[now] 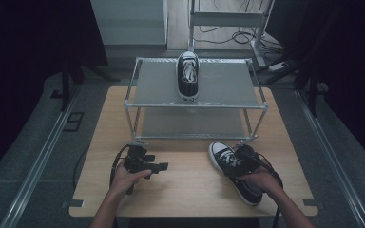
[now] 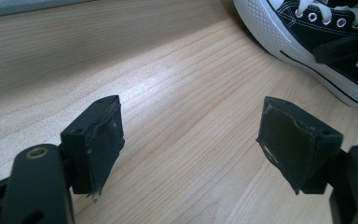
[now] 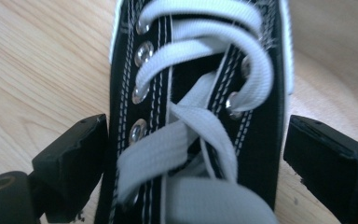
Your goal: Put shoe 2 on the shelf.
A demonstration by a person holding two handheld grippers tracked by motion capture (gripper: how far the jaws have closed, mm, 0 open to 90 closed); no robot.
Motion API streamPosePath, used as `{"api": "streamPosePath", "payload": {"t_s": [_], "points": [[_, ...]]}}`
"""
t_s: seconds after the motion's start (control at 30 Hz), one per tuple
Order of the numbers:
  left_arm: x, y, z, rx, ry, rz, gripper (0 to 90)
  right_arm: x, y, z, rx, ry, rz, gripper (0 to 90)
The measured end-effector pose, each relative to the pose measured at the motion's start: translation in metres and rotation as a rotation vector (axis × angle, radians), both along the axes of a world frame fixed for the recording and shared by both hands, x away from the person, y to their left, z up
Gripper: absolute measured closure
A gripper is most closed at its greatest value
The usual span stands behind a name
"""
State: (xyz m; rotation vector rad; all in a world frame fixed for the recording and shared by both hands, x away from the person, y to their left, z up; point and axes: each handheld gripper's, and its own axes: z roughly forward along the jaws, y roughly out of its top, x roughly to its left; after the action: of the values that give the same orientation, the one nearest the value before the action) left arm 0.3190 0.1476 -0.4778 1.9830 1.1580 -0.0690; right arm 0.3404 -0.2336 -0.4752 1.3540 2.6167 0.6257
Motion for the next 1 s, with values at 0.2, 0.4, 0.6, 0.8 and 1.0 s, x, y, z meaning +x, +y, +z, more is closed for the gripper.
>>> {"api": "streamPosePath", "payload": {"t_s": [0.2,0.4,0.6,0.8,1.0], "points": [[0.0,0.002,0.0,-0.004,0.001,0.004,22.2,0.002,0.0,-0.002,-0.003,0.013,-0.006,8.2],[0.0,0.002,0.0,-0.003,0.003,0.006,22.3,0.005,-0.005,0.0,0.029,0.033,-0.012,10.8],[0.0,0.002,-0.001,-0.005,0.005,0.008,22.3,0.006,-0.009,0.007,0.061,0.043,-0.043,11.8],[0.0,0.002,-0.001,-0.008,0.005,0.008,22.3,0.005,-0.009,0.019,0.098,0.033,-0.043,12.3],[0.0,0.003,0.0,-0.011,0.006,0.011,22.3,0.005,0.002,0.029,0.127,0.024,-0.003,12.7]]}}
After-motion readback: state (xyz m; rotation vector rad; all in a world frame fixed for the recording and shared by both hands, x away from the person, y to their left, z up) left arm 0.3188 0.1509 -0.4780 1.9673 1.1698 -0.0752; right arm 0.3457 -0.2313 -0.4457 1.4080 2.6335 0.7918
